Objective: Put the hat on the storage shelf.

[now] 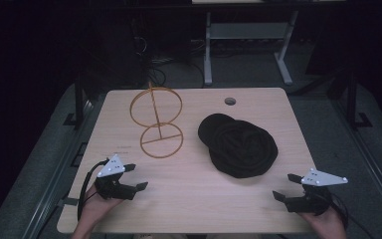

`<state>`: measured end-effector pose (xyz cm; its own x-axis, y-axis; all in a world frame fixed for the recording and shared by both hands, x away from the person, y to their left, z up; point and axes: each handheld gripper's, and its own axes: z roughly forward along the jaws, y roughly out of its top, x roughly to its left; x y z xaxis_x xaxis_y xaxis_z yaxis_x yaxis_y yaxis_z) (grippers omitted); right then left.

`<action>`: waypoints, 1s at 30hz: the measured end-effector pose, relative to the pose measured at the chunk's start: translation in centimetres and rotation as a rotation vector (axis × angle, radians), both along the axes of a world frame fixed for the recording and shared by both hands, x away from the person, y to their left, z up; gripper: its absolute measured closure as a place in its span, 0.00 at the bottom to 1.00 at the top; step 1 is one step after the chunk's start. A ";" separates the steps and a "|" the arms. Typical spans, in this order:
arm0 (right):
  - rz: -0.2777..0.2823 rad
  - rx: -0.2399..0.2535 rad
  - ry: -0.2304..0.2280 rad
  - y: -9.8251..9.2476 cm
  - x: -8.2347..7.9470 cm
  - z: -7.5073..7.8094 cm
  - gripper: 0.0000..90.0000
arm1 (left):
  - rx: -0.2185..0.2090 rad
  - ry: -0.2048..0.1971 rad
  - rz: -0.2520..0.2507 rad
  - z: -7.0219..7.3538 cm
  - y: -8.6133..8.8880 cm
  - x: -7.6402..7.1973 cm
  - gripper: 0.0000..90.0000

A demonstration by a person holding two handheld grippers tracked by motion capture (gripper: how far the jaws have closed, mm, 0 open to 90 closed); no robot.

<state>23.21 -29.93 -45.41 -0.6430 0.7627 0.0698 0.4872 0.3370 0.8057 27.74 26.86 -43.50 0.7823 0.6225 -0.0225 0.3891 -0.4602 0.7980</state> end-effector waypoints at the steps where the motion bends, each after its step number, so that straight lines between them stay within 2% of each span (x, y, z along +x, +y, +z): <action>1: 0.002 0.001 0.002 0.0 0.0 0.0 0.16 | -0.003 0.001 -0.001 0.1 0.0 0.1 0.21; 5: 0.003 0.003 0.005 0.1 0.1 0.0 0.16 | -0.014 0.006 0.000 0.2 -0.4 0.1 0.21; 11: -0.018 0.011 0.003 -0.2 0.0 0.1 0.16 | -0.041 0.016 -0.029 0.6 -1.5 0.3 0.21; 15: -0.039 0.020 -0.001 -0.6 0.0 0.2 0.16 | -0.058 -0.006 -0.065 1.7 -3.3 0.5 0.21; 18: -0.044 0.026 -0.002 -0.7 0.0 0.3 0.16 | -0.058 -0.003 -0.083 2.0 -4.0 0.7 0.21; 19: -0.043 0.018 -0.002 -0.7 0.1 0.3 0.16 | -0.054 -0.002 -0.104 2.3 -5.0 1.0 0.21; 23: -0.040 0.010 0.002 -0.6 0.1 0.4 0.16 | -0.051 -0.002 -0.133 2.8 -6.4 1.5 0.21; 26: -0.038 0.016 0.004 -0.6 0.1 0.4 0.16 | -0.040 -0.008 -0.173 3.5 -8.1 2.1 0.21; 30: -0.043 0.028 0.008 -0.8 0.1 0.4 0.16 | -0.038 0.004 -0.198 3.8 -9.2 2.7 0.21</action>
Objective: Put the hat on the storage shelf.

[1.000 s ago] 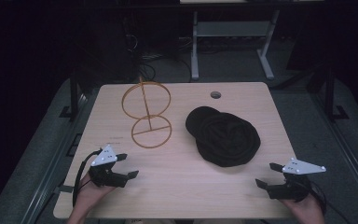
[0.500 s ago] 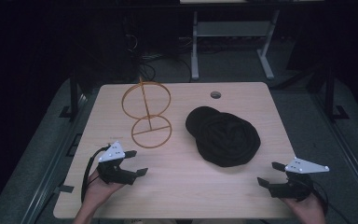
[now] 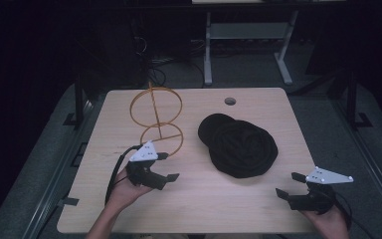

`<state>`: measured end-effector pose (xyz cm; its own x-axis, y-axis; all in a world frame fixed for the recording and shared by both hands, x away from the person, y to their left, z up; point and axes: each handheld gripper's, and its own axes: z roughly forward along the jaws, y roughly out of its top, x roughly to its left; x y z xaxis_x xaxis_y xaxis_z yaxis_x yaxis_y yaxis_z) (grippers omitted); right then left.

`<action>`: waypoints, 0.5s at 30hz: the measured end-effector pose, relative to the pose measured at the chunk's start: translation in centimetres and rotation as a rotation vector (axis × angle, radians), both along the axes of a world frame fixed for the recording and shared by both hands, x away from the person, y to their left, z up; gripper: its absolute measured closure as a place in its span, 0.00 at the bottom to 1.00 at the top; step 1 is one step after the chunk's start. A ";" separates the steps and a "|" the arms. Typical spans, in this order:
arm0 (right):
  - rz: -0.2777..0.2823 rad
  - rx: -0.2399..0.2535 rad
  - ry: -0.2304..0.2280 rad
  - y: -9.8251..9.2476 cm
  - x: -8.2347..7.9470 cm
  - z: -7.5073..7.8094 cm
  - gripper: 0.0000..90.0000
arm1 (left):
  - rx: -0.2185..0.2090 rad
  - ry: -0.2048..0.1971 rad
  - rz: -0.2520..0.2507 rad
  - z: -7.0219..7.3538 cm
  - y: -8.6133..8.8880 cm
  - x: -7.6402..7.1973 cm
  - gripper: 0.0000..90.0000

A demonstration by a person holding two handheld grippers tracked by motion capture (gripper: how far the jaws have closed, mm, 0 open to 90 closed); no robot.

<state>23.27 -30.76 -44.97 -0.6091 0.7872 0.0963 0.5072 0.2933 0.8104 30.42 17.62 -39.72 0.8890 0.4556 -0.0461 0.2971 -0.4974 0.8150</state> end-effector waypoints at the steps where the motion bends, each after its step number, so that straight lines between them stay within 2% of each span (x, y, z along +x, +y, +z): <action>1: -0.001 -0.002 -0.005 0.0 0.0 0.1 0.16 | 0.003 0.003 -0.007 0.0 -0.4 0.1 0.21; 5: 0.002 0.004 -0.013 -0.2 -0.2 0.2 0.16 | 0.006 0.017 -0.053 0.1 -2.4 0.8 0.22; 6: 0.002 0.004 -0.013 -0.2 -0.2 0.2 0.16 | 0.006 0.017 -0.053 0.1 -2.4 0.8 0.22; 7: 0.002 0.003 -0.013 -0.1 -0.2 0.2 0.16 | 0.014 0.016 -0.069 0.1 -3.3 1.1 0.21; 8: 0.003 0.003 -0.012 -0.1 -0.3 0.2 0.16 | 0.014 0.016 -0.069 0.1 -3.3 1.1 0.21; 9: 0.004 0.003 -0.013 0.0 -0.3 0.2 0.16 | 0.018 0.011 -0.082 0.2 -4.2 1.2 0.21; 10: 0.004 0.003 -0.013 0.0 -0.3 0.2 0.16 | 0.018 0.011 -0.082 0.2 -4.2 1.2 0.21; 11: 0.004 0.002 -0.010 0.1 -0.4 0.2 0.16 | 0.018 0.013 -0.098 0.2 -5.1 1.5 0.21; 12: 0.004 0.002 -0.010 0.1 -0.4 0.2 0.16 | 0.018 0.013 -0.098 0.2 -5.1 1.5 0.21; 15: 0.005 0.003 -0.011 0.1 -0.4 0.2 0.16 | 0.015 0.007 -0.122 0.6 -6.8 1.9 0.21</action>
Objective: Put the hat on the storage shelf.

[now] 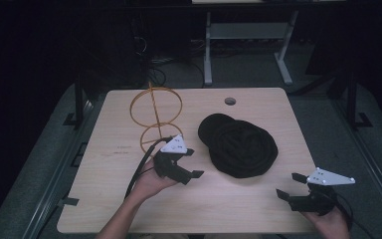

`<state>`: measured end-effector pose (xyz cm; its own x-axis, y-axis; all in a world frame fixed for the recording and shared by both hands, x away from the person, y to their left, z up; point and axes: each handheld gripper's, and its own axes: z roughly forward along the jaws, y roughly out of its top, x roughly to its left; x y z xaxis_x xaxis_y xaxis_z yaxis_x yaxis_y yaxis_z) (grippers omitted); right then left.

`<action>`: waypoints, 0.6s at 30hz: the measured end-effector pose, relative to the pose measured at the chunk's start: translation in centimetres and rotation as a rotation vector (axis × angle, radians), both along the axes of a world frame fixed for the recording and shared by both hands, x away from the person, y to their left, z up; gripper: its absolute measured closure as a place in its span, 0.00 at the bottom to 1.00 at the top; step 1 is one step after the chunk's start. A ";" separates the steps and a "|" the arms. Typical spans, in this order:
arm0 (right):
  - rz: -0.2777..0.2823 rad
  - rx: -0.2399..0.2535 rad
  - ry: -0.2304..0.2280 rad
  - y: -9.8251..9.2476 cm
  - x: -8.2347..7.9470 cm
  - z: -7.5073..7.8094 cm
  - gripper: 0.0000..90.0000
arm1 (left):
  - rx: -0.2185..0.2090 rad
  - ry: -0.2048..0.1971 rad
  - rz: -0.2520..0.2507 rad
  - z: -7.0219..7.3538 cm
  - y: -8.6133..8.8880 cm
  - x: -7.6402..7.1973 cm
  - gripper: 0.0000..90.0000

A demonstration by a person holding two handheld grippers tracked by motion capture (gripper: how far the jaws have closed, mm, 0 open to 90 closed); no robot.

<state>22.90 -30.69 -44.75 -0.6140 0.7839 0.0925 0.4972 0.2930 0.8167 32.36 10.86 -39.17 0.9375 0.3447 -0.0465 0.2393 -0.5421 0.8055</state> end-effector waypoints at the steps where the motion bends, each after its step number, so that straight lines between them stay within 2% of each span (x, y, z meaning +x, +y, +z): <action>1: 0.001 0.000 0.000 0.0 0.0 0.0 0.16 | -0.001 0.003 -0.010 0.1 -0.4 0.1 0.21; 8: 0.011 -0.004 -0.004 0.1 0.0 0.1 0.17 | 0.016 0.007 -0.051 0.0 -2.6 0.8 0.22; 11: 0.014 -0.007 0.000 0.1 0.0 0.1 0.17 | 0.021 0.017 -0.056 -0.1 -3.4 1.2 0.22; 15: 0.014 0.003 -0.006 0.0 0.1 0.2 0.17 | 0.017 0.004 -0.063 -0.1 -4.3 1.6 0.22; 18: 0.006 0.005 -0.004 -0.1 0.1 0.2 0.17 | 0.023 0.009 -0.070 -0.3 -5.1 2.0 0.23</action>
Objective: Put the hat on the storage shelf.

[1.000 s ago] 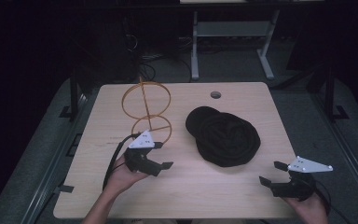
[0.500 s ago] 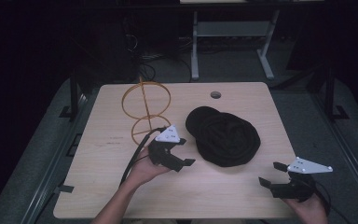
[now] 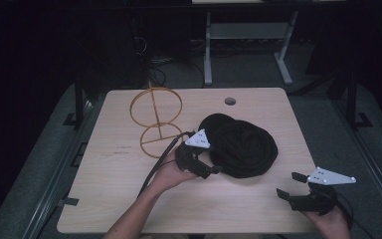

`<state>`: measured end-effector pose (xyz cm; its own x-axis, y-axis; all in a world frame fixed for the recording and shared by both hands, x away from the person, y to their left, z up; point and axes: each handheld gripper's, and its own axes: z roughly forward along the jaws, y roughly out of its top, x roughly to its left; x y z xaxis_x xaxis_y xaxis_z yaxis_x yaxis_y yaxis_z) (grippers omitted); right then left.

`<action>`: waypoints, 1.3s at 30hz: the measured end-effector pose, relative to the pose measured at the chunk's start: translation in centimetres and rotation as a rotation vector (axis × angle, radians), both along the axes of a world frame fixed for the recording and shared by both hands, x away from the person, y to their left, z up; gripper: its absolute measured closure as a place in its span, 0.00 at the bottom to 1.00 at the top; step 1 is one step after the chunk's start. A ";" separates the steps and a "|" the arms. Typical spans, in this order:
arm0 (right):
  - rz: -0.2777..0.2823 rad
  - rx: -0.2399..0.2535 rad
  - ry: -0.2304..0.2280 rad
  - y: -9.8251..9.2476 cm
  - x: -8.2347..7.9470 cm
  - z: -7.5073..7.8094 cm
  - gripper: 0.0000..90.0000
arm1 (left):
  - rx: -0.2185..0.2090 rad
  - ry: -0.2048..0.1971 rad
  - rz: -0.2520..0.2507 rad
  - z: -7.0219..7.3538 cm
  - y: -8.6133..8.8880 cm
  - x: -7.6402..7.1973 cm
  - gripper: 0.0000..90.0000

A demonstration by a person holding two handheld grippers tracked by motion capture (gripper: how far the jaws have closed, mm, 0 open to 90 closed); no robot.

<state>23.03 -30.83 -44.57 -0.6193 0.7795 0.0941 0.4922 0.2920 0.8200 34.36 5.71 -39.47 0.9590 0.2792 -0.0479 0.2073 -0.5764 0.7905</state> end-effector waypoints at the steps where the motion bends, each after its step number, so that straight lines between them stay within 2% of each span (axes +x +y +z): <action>1: 0.000 0.001 -0.001 0.0 0.0 0.0 0.17 | 0.003 0.003 -0.006 0.0 -0.3 0.1 0.23; 12: -0.002 0.006 -0.003 -0.2 0.2 0.1 0.17 | 0.027 0.021 -0.060 -0.6 -3.7 1.1 0.23; 17: -0.013 0.008 -0.002 -0.3 0.2 0.1 0.17 | 0.034 0.025 -0.084 -0.9 -4.6 1.5 0.24; 20: -0.022 0.006 -0.010 -0.5 0.2 0.3 0.17 | 0.060 0.043 -0.116 -1.4 -5.7 1.9 0.25; 25: -0.028 0.014 -0.007 -0.7 0.1 0.2 0.17 | 0.073 0.051 -0.141 -1.8 -6.8 2.1 0.27; 28: -0.026 0.013 -0.006 -0.7 0.1 0.2 0.17 | 0.096 0.070 -0.141 -2.1 -7.2 2.4 0.34; 35: -0.027 0.019 -0.010 -0.8 0.0 0.3 0.17 | 0.125 0.088 -0.157 -2.7 -7.9 2.5 0.34; 36: -0.025 0.011 -0.012 -0.8 -0.1 0.3 0.17 | 0.146 0.088 -0.161 -2.9 -8.0 2.4 0.35; 39: -0.024 0.013 -0.011 -0.7 -0.1 0.3 0.17 | 0.167 0.085 -0.163 -3.2 -8.2 2.3 0.35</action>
